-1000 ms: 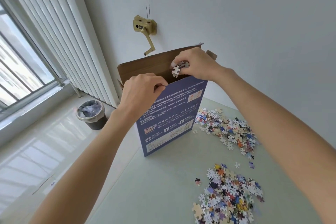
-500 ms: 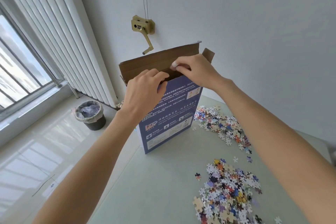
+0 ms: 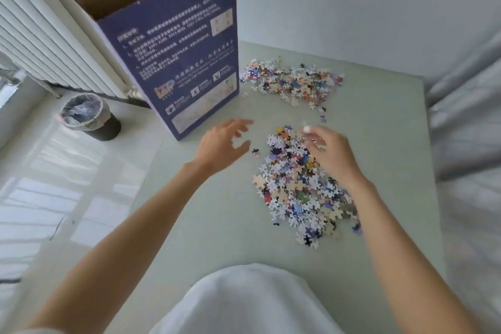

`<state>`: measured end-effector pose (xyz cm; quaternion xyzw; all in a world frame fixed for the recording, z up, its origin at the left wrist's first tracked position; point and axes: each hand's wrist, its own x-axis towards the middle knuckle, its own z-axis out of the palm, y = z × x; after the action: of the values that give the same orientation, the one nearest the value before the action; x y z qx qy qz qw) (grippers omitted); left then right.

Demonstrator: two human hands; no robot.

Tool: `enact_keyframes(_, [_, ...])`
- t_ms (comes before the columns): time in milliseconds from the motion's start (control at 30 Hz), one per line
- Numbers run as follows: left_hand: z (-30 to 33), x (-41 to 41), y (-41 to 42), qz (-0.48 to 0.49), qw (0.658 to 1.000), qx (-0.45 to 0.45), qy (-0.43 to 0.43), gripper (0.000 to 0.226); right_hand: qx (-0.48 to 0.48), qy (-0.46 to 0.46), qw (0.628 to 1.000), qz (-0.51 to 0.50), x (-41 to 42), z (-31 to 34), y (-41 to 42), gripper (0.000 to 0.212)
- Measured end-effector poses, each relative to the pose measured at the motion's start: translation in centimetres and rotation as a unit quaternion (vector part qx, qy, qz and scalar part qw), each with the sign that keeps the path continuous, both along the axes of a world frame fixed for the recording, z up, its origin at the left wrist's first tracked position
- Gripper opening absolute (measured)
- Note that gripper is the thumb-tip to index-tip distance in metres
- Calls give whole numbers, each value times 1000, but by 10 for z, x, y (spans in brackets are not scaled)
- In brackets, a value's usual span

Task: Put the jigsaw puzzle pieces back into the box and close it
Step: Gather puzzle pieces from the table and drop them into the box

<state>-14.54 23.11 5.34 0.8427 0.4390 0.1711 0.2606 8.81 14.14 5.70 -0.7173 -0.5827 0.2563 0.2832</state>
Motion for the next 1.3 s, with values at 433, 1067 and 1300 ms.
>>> enact_keyframes(433, [-134,61,-72,74,954,-204,207,108,-272,-138,930,-207,71,-146,-148,76])
enact_keyframes(1067, [-148,86,-112,30,976,-166,138,77,-166,-76,981,-68,-5,-147,-93,63])
enact_keyframes(1300, [-148,90,-105,-8,981,-102,164,55,-197,21,979,-57,4,-135,-94,66])
